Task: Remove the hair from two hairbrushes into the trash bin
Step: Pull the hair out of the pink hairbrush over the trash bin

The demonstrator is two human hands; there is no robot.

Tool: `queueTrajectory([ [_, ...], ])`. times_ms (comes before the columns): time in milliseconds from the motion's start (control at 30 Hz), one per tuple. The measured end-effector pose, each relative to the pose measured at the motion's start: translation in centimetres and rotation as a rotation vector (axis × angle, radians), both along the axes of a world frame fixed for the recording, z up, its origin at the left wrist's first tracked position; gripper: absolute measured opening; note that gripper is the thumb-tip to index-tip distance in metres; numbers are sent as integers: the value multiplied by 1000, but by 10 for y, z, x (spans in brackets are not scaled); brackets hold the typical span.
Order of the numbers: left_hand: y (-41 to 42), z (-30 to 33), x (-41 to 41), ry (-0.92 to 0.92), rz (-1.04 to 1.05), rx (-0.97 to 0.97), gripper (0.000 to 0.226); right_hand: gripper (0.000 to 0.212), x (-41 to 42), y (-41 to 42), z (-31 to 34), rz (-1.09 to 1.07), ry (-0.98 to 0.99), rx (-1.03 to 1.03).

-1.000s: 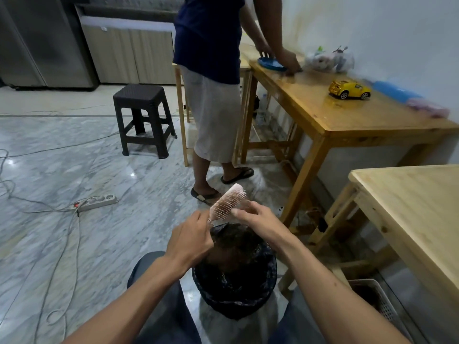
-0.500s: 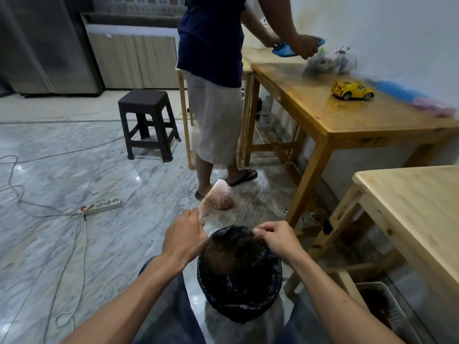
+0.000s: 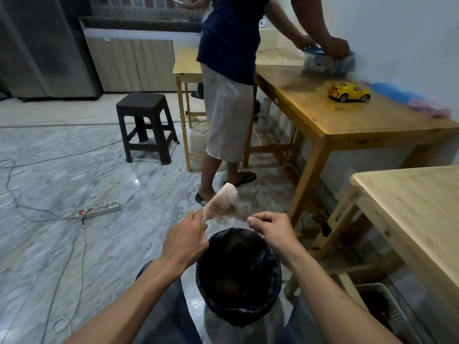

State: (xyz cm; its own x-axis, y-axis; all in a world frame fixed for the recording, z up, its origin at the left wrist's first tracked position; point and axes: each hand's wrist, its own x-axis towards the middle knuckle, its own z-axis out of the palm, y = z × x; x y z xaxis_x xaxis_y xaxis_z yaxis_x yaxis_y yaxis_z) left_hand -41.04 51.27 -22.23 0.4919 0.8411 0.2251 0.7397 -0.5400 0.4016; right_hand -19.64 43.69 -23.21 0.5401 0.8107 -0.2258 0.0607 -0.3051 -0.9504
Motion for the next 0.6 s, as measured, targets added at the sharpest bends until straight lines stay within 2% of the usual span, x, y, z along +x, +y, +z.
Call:
queueTrajectory([
  [67,5,0,-6,-20,41,-2,21,5,6,-5,-7,-73,-41,-52],
  [167,6,-2,-6,-10,24,5,19,5,8,-10,-13,-36,-126,-179],
  [233,3,-3,-2,-12,-10,14,19,23,5,-7,-11,64,-157,-189],
  [333,-1,-6,6,41,-88,71,24,52,-3,-4,7,225,37,-55],
  [400,-3,-8,10,92,-131,129,31,46,-6,0,12,309,103,-29],
  [467,-4,-8,12,128,-140,160,34,44,-10,3,8,365,55,-50],
  [600,1,-6,9,107,-67,89,37,13,-9,3,-4,207,81,-6],
])
